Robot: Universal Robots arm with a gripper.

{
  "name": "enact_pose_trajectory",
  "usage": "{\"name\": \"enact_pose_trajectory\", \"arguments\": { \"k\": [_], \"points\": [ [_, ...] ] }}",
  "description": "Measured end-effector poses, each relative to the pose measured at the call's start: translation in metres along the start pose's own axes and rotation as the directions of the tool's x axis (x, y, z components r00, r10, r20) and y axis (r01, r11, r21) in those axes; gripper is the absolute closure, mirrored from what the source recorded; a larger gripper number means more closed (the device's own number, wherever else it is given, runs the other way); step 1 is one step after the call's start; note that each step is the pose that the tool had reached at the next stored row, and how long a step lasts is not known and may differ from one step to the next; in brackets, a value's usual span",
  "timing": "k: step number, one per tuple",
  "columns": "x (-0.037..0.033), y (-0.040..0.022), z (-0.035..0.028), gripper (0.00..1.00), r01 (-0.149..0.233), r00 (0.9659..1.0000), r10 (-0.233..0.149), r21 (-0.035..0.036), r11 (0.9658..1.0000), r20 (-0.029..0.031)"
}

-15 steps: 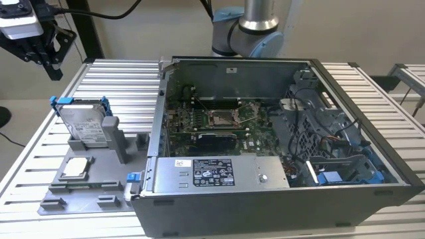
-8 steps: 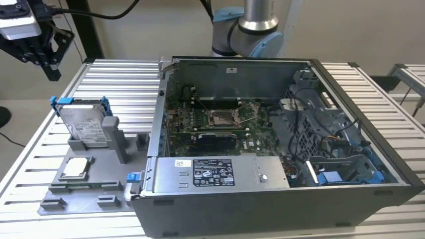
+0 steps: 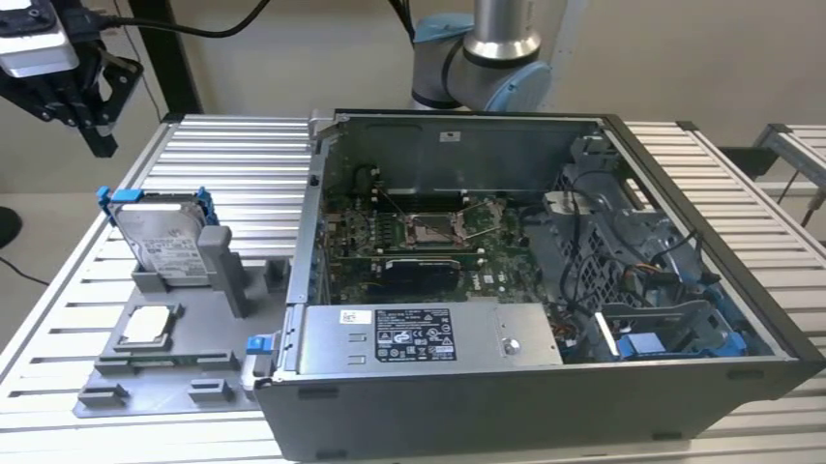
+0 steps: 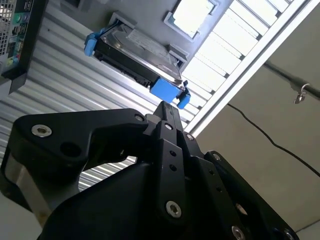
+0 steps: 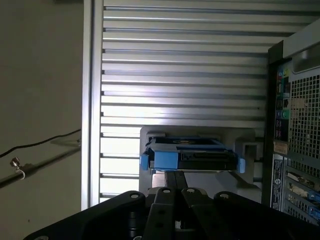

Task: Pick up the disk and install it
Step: 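Pick up the disk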

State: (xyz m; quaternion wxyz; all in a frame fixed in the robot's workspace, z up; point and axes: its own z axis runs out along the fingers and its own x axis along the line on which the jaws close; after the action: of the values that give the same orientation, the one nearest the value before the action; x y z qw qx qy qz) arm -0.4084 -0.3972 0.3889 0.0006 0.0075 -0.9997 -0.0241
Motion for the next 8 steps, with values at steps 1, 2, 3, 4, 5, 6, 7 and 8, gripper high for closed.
{"name": "enact_pose_trajectory", "arguments": {
  "k": [1,2,3,4,5,6,7,8],
  "points": [
    [0.0000,0.0000,0.0000,1.00,0.000,1.0000,0.000,0.0000,1.0000,0.0000],
    [0.0000,0.0000,0.0000,1.00,0.000,1.0000,0.000,0.0000,1.0000,0.0000],
    [0.0000,0.0000,0.0000,1.00,0.000,1.0000,0.000,0.0000,1.0000,0.0000],
    [0.0000,0.0000,0.0000,1.00,0.000,1.0000,0.000,0.0000,1.0000,0.0000],
    [0.0000,0.0000,0.0000,1.00,0.000,1.0000,0.000,0.0000,1.0000,0.0000],
    [0.0000,0.0000,0.0000,1.00,0.000,1.0000,0.000,0.0000,1.0000,0.0000],
    [0.0001,0.0000,0.0000,1.00,0.000,1.0000,0.000,0.0000,1.0000,0.0000],
    [0.0001,0.0000,0.0000,1.00,0.000,1.0000,0.000,0.0000,1.0000,0.0000]
  ]
}}
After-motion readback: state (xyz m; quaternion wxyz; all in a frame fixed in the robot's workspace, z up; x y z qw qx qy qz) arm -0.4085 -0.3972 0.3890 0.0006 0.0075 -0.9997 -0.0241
